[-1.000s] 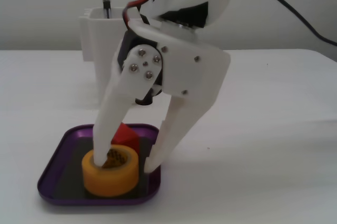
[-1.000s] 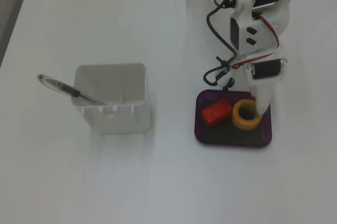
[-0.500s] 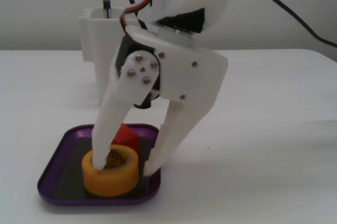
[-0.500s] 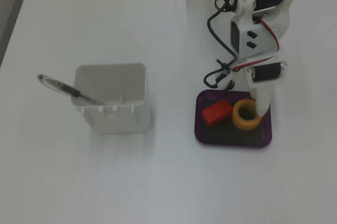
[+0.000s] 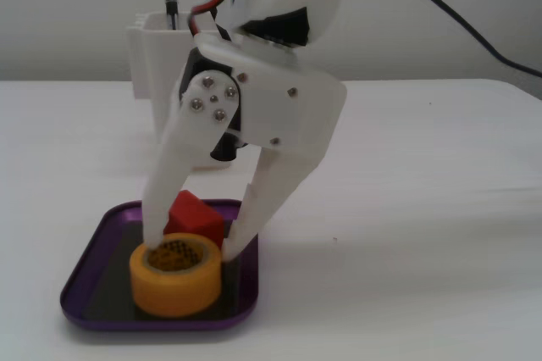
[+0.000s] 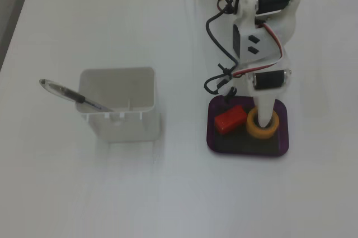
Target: Remove the yellow tape from the box.
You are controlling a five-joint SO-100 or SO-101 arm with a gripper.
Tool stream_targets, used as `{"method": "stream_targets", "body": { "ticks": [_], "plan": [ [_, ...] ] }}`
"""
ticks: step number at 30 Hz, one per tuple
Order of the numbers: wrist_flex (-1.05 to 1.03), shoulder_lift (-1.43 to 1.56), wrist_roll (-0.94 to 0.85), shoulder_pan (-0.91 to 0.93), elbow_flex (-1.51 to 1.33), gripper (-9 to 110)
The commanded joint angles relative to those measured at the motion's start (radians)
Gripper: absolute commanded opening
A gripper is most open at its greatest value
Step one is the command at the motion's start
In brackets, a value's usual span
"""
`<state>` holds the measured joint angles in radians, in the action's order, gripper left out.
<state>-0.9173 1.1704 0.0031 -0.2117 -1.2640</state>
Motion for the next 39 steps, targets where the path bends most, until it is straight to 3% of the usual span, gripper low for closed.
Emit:
{"method": "stream_targets", "body": {
  "ticks": [1,13,23,39],
  "plan": [
    [-0.035,0.031,-0.026,0.003,0.029,15],
    [-0.043,0.017,-0.028,0.003,0.029,15],
    [-0.041,0.014,-0.028,0.005,0.029,1],
    [-0.055,0.0,-0.015,-0.008,0.127,-1]
  ]
}}
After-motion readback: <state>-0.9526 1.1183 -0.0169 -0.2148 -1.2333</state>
